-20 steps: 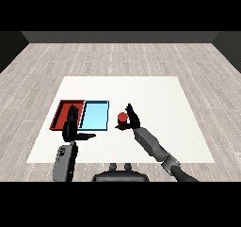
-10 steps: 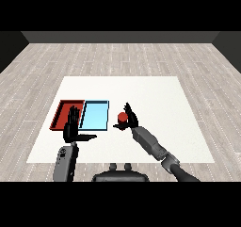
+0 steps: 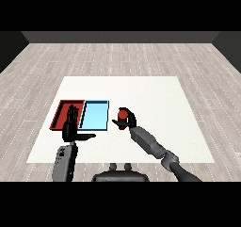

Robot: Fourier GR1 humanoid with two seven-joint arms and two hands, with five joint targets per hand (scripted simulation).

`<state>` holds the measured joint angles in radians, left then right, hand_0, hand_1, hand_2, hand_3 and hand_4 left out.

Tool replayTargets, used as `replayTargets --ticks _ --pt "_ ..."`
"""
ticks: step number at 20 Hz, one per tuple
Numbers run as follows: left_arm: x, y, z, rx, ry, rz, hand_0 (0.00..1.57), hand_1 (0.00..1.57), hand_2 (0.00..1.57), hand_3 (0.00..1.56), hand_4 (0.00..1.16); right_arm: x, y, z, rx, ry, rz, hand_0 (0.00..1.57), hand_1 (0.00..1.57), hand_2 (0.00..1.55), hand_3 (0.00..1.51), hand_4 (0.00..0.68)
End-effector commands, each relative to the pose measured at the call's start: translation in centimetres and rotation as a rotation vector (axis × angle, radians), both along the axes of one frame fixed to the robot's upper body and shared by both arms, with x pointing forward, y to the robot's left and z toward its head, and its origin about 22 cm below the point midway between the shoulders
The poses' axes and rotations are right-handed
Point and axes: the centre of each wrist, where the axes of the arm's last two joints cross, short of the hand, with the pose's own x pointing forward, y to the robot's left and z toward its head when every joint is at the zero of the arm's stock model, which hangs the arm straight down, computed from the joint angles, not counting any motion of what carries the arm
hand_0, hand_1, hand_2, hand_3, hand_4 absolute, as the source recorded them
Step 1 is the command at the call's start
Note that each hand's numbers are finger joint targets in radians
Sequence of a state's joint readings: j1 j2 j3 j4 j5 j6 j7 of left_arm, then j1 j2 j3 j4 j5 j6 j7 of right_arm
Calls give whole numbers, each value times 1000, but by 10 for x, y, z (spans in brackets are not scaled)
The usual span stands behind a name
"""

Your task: Pick the red can and put it in the red box

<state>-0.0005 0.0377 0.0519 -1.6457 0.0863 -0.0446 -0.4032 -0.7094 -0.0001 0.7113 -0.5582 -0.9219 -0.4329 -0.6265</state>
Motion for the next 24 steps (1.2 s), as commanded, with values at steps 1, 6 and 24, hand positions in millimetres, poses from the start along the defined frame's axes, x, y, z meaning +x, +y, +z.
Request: replayTargets --ticks 1,6,24 --pt "11 0 1 0 8 -8 0 0 0 0 0 6 -1 0 -63 -5 -44 1486 1486 1464 1418 611" --pt "-2 -13 3 6 12 -7 0 0 0 0 0 -6 19 12 -64 -21 -20 1451 1451 1441 1396 594" --pt "16 -45 9 14 57 -116 0 0 0 0 0 5 2 82 -73 -299 9 1464 1464 1439 1388 659"
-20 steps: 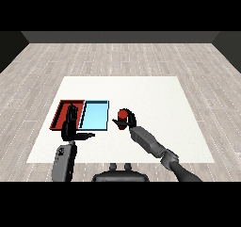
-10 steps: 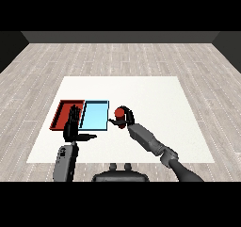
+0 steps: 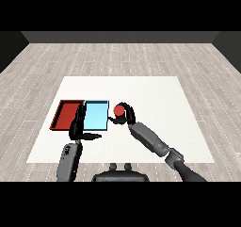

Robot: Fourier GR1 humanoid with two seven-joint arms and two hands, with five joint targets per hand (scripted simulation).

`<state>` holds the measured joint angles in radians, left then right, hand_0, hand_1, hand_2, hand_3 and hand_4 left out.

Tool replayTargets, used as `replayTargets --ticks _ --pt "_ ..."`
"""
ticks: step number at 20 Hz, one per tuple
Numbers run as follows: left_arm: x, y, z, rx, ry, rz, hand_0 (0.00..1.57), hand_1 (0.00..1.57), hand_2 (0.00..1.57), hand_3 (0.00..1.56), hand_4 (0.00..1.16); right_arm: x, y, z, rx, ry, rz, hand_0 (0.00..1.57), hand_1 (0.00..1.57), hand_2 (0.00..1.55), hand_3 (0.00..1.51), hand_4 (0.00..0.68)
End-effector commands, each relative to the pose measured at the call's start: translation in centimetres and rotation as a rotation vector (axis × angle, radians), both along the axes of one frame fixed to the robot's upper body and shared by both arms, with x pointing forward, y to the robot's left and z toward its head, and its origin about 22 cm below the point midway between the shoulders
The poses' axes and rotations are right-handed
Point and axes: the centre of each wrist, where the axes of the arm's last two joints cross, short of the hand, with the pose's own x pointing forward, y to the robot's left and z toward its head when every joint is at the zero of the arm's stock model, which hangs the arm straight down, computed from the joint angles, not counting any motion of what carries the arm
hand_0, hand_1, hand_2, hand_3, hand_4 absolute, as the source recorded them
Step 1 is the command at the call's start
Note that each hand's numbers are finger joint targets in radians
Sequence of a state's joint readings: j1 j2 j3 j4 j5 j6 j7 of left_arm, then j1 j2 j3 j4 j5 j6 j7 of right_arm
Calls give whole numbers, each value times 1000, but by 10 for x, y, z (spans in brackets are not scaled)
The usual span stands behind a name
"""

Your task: Pick the red can and put it in the red box

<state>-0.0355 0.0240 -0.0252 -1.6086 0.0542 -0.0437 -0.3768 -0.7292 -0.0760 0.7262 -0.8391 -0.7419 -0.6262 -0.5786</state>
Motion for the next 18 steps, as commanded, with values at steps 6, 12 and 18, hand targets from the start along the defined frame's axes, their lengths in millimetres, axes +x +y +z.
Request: replayTargets --ticks 6,12,18 --pt "3 -64 -7 11 107 -76 0 0 0 0 0 -9 -3 45 38 -105 6 1448 1448 1431 1385 654" --pt "5 -61 4 16 107 -85 0 0 0 0 0 -32 -27 42 46 -92 5 1445 1445 1425 1381 655" --pt "1 -79 -1 -5 145 -136 0 0 0 0 0 -43 -31 31 63 -80 1 1456 1456 1433 1389 646"
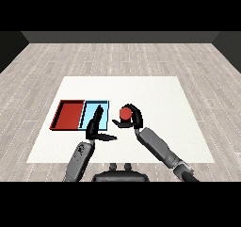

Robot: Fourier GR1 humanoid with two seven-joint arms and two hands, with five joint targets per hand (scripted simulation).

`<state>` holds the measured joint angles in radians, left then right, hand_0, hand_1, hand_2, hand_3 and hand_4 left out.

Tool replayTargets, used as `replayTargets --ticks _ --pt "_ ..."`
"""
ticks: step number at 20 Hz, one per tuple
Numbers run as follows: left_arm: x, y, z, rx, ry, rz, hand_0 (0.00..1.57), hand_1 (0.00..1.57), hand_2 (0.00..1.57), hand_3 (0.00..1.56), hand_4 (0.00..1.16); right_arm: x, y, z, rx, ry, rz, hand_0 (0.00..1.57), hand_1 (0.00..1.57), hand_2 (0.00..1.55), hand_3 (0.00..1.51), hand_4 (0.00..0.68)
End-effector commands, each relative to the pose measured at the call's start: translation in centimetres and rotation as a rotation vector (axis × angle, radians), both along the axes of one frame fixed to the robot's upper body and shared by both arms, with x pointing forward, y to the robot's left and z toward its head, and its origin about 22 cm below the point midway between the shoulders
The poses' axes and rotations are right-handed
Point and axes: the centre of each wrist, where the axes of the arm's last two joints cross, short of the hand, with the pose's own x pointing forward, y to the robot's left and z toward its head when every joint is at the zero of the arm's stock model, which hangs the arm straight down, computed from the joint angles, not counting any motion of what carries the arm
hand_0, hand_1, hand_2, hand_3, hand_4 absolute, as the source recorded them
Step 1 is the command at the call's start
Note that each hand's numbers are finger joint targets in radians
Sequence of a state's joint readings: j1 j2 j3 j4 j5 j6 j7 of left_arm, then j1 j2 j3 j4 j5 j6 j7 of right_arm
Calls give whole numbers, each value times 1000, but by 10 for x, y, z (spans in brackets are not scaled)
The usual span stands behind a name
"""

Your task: Pick the red can and put it in the red box

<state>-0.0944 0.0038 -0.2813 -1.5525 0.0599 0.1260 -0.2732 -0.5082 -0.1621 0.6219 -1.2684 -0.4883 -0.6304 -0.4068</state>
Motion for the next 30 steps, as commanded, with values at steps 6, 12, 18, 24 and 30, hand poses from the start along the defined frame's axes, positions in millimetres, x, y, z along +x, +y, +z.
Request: replayTargets --ticks 6,12,18,24,30 --pt "16 -35 1 -17 74 -42 0 0 0 0 0 -7 -6 10 26 -2 6 1462 1462 1443 1389 639" --pt "35 -26 -35 -28 122 -60 0 0 0 0 0 -4 15 6 26 -14 19 1458 1458 1443 1381 639" --pt "24 -37 -49 -1 129 -82 0 0 0 0 0 12 18 13 29 -11 29 1451 1451 1434 1378 641" --pt "26 -44 -36 -51 155 -108 0 0 0 0 0 4 26 12 22 0 54 1452 1452 1438 1378 626" --pt "28 -70 -25 -38 134 -105 0 0 0 0 0 -30 49 18 57 6 93 1482 1482 1438 1374 620"
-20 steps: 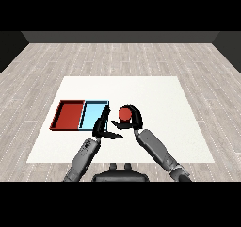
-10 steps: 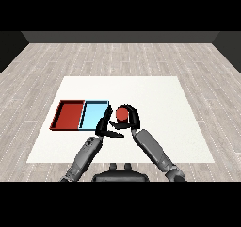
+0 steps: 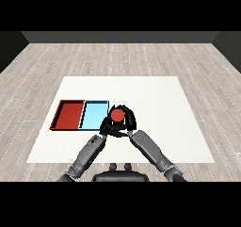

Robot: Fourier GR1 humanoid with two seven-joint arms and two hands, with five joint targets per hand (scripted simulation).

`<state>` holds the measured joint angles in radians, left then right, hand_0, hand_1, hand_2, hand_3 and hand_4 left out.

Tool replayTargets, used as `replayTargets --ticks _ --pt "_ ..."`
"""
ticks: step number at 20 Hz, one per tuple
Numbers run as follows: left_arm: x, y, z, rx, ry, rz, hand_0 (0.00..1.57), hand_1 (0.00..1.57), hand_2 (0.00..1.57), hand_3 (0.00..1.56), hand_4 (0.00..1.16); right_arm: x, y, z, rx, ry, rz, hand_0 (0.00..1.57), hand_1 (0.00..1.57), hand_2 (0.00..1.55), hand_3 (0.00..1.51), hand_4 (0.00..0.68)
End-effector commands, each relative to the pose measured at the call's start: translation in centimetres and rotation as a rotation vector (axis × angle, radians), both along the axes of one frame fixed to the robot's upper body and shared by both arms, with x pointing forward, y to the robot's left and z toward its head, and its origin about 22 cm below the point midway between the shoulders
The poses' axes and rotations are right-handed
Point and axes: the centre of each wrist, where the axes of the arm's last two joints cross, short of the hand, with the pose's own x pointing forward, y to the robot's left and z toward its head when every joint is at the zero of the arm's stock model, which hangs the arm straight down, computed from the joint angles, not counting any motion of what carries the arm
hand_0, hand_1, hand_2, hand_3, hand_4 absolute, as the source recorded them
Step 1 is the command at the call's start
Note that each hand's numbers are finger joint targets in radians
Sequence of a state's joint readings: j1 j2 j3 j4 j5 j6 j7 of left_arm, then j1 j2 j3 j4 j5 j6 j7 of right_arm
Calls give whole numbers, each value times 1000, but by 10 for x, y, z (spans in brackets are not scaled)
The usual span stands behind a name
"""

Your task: Pick the red can and put it in the red box

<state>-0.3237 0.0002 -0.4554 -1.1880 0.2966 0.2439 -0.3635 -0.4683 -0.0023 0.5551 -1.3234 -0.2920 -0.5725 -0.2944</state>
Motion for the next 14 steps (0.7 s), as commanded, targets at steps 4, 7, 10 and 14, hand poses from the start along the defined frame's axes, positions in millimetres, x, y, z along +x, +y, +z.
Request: replayTargets --ticks 4,7,10,14 --pt "-5 -1 2 -1 -12 -10 0 0 0 0 0 3 16 4 1 -4 23 1500 1500 1450 1375 618" --pt "-3 1 1 -2 -25 -22 0 0 0 0 0 10 19 -6 -22 7 31 1482 1482 1455 1375 620" --pt "13 4 -5 -7 -36 -8 0 0 0 0 157 -5 8 -14 13 -7 57 1476 1476 1458 1371 642" --pt "18 -9 6 86 -1 149 0 0 0 0 604 -4 9 -10 -3 -2 56 1458 1458 1446 1366 626"
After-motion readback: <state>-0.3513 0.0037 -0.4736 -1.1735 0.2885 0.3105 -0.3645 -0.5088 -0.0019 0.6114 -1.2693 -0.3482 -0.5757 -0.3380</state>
